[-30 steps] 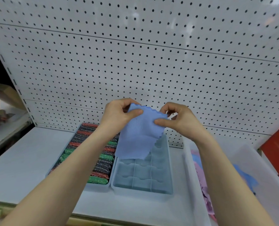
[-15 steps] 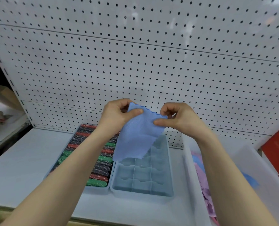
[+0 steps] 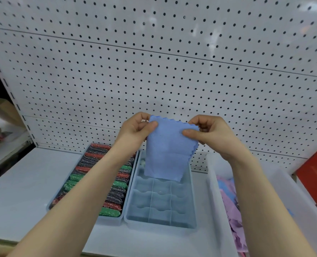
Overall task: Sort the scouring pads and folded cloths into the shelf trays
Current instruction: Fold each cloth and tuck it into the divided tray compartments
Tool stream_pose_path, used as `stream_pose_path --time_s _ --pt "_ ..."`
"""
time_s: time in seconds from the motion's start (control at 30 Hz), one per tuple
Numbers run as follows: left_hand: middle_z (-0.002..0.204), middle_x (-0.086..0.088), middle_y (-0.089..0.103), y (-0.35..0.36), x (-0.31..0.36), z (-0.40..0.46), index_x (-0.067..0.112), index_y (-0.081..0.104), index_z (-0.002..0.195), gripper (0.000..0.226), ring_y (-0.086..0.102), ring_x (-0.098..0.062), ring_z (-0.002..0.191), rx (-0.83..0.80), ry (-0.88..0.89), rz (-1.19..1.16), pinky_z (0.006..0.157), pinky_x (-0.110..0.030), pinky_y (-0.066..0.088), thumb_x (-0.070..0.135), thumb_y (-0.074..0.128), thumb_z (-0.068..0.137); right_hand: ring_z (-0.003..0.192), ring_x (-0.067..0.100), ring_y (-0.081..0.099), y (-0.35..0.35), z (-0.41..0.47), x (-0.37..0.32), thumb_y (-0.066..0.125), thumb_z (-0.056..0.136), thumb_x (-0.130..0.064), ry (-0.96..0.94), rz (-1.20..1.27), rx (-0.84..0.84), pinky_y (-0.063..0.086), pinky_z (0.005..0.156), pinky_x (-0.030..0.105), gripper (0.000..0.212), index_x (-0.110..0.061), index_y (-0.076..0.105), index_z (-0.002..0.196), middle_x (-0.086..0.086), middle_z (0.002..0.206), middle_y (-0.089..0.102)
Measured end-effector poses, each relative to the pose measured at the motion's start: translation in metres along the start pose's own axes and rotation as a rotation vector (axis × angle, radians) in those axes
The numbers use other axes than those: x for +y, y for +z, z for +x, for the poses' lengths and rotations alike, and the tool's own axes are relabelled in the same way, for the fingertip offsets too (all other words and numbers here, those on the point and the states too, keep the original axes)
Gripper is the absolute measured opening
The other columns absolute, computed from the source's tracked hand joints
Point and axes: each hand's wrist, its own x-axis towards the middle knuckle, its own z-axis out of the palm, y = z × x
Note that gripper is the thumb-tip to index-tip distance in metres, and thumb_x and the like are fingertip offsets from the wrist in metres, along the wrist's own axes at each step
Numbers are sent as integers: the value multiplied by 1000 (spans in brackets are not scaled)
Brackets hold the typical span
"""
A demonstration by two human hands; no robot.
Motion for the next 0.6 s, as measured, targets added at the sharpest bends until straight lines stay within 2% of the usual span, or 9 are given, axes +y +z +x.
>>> stream_pose_path --time_s 0.1,0.17,0.23,0.3,0.37,0.47,0.53,0.6 --pt "77 3 74 -1 2 1 33 72 92 9 70 -11 76 23 19 -82 69 -24 56 31 67 85 62 15 48 -5 -3 -4 79 75 -35 22 -13 -55 42 59 22 22 -17 66 74 -3 68 60" --pt "81 4 75 -2 2 2 32 75 92 11 70 -10 78 33 3 -88 68 -21 54 25 67 87 65 18 52 -6 -3 -6 77 77 -33 48 42 -95 46 63 25 22 -15 66 76 3 72 63" --pt "86 3 76 -1 1 5 27 76 92 12 71 -9 80 71 -43 -45 70 -24 55 20 67 91 59 14 54 -3 2 -3 76 81 -26 90 -4 -13 47 57 21 15 -15 67 75 1 67 66" --pt "88 3 77 5 -2 7 22 75 94 11 71 -8 80 164 -108 19 74 -31 57 16 66 91 49 8 58 6 10 2 74 82 -20 153 -171 179 44 49 18 11 -14 69 75 -2 59 67" --pt "86 3 76 15 -4 6 18 75 95 10 70 -9 76 254 -137 51 73 -31 55 16 65 92 47 6 62 19 16 6 72 80 -16 206 -217 295 45 47 20 8 -12 70 74 -2 56 67" --pt "86 7 76 35 2 -1 24 75 92 10 70 -9 80 302 -93 55 78 -30 55 20 66 91 53 10 67 38 17 2 71 81 -18 174 -98 299 45 47 20 12 -10 71 72 0 57 69" --pt "87 10 76 45 7 -6 29 75 90 13 70 -11 84 263 0 49 82 -30 55 20 65 93 54 13 66 47 16 -3 70 84 -21 112 3 292 43 45 20 17 -10 73 71 4 62 71" --pt "89 13 76 49 11 -10 35 74 91 19 71 -7 89 182 66 29 84 -26 54 19 63 94 52 13 57 50 15 -6 67 87 -25 72 24 296 40 47 20 22 -11 74 70 4 64 68"
